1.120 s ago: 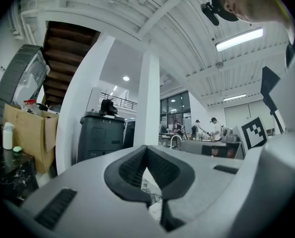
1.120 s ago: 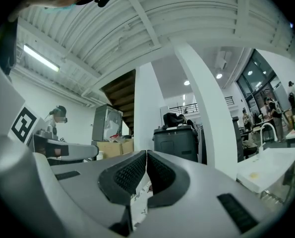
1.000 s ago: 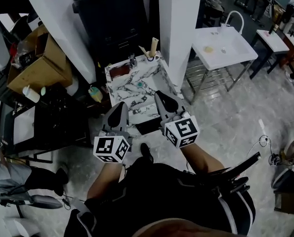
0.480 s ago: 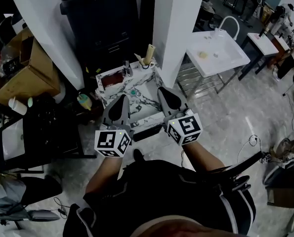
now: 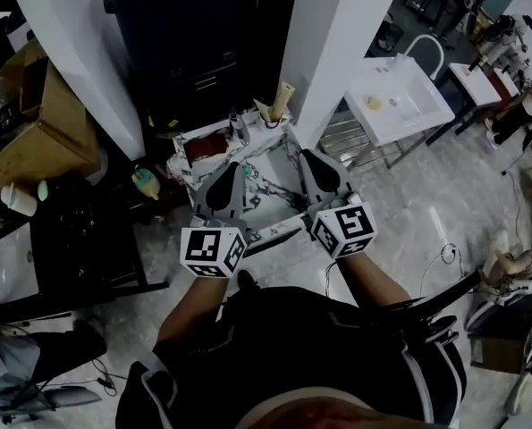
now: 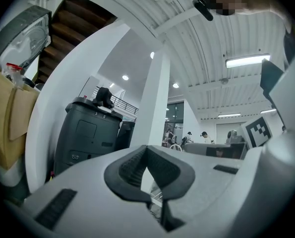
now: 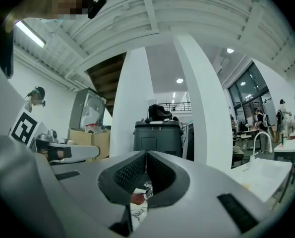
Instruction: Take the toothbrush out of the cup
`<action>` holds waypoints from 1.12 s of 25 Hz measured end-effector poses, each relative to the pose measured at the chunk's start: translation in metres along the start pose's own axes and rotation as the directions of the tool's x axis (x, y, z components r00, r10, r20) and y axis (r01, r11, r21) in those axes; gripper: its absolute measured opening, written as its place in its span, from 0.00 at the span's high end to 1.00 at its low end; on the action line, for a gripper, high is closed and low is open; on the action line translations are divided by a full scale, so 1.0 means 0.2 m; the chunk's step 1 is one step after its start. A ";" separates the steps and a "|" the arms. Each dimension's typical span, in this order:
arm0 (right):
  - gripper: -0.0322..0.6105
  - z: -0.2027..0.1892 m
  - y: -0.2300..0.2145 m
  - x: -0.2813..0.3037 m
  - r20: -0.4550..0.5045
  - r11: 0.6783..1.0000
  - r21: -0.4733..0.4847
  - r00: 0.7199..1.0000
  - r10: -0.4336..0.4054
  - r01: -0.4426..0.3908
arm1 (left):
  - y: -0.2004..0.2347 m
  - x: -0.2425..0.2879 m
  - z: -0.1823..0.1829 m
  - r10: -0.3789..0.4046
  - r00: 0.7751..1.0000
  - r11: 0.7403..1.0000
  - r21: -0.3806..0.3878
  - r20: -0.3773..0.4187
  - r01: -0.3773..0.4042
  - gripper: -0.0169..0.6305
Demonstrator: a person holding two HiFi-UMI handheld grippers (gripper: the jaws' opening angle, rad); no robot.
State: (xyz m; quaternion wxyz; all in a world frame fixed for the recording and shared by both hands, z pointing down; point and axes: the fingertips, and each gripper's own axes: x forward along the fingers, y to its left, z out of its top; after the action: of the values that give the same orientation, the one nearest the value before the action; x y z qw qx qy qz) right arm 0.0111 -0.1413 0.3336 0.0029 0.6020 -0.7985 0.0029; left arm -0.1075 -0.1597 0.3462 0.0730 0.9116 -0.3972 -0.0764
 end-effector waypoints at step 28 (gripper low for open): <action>0.91 -0.03 -0.51 0.44 0.054 0.989 0.003 0.988 0.144 -0.145 | 0.02 0.50 -0.08 0.161 0.987 0.986 0.040 -0.012 -0.160 0.97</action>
State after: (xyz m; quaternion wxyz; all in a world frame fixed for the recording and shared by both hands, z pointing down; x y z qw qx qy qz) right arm 0.0844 -0.2546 0.3403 -0.0208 0.5424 -0.8398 -0.0103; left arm -0.0402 -0.2350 0.3540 0.0641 0.8785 -0.4702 -0.0555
